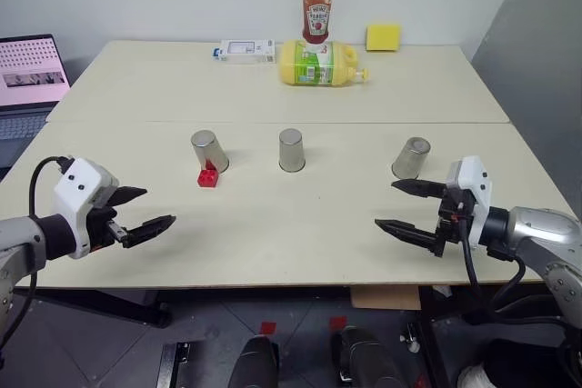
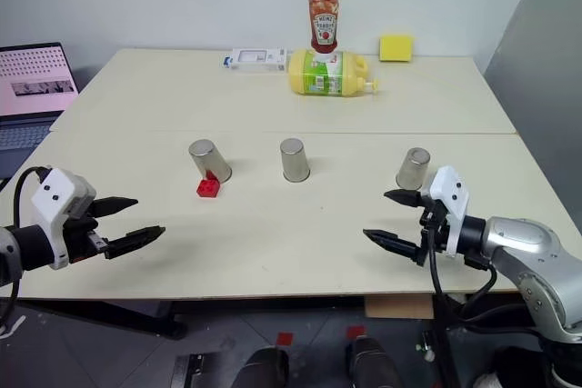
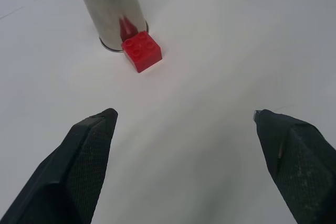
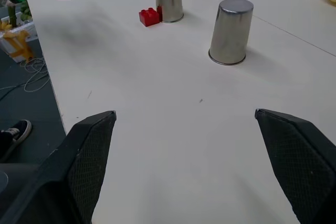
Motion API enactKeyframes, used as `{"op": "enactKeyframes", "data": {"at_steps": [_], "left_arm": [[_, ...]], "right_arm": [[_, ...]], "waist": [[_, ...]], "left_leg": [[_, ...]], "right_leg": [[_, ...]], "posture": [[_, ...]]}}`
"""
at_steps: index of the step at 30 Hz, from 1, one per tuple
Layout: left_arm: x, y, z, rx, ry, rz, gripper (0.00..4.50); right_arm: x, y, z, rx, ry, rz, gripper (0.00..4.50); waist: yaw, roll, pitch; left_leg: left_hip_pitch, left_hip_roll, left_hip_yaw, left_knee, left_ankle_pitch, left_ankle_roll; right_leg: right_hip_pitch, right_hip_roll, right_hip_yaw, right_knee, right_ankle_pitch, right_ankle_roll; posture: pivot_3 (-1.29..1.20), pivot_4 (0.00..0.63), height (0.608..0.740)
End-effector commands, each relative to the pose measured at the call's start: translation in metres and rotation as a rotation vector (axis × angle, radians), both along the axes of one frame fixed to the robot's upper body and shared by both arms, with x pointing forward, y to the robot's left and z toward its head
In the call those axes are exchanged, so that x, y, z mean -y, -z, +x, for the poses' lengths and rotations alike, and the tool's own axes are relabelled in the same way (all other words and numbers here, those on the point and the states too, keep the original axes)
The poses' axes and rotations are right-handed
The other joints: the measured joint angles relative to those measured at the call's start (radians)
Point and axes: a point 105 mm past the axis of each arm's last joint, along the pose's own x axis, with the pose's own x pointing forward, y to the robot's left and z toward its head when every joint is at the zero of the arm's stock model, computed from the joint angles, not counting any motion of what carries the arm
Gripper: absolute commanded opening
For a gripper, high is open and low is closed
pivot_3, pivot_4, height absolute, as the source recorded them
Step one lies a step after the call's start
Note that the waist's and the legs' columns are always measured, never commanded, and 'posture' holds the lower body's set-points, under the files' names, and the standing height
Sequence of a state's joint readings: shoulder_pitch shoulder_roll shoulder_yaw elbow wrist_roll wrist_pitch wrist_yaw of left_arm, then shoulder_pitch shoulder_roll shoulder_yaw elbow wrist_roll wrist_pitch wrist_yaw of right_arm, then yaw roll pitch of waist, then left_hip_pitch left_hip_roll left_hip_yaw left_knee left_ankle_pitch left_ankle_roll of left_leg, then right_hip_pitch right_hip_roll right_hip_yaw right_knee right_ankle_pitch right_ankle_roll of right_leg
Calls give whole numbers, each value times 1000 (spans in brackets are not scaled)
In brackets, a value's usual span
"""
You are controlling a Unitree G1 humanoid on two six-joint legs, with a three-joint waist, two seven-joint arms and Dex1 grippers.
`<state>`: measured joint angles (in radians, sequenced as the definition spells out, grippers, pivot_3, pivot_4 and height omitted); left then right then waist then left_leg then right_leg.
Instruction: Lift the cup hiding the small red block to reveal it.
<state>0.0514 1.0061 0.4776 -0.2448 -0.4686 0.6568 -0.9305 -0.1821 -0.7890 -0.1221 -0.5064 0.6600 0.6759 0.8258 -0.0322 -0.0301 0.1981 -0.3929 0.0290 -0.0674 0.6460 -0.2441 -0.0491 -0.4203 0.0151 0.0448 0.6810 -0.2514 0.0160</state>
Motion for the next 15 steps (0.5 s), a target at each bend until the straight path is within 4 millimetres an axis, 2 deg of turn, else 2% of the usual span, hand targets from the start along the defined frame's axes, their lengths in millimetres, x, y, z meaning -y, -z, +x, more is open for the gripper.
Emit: {"op": "enactKeyframes", "data": {"at_steps": [1,15], "left_arm": [[3,-14,-1,45,13,16,4434],[6,-13,-2,40,33,22,4434]], "right_arm": [[-2,-15,-1,53,-24,23,4500],[-5,-15,-5,52,-66,16,4500]], "waist": [[0,0,0],[0,0,0]], "left_leg": [[0,0,0,0,0,0],[0,0,0,0,0,0]], "right_leg": [[0,0,0,0,0,0],[0,0,0,0,0,0]], "posture": [[0,150,740],[0,150,740]]}}
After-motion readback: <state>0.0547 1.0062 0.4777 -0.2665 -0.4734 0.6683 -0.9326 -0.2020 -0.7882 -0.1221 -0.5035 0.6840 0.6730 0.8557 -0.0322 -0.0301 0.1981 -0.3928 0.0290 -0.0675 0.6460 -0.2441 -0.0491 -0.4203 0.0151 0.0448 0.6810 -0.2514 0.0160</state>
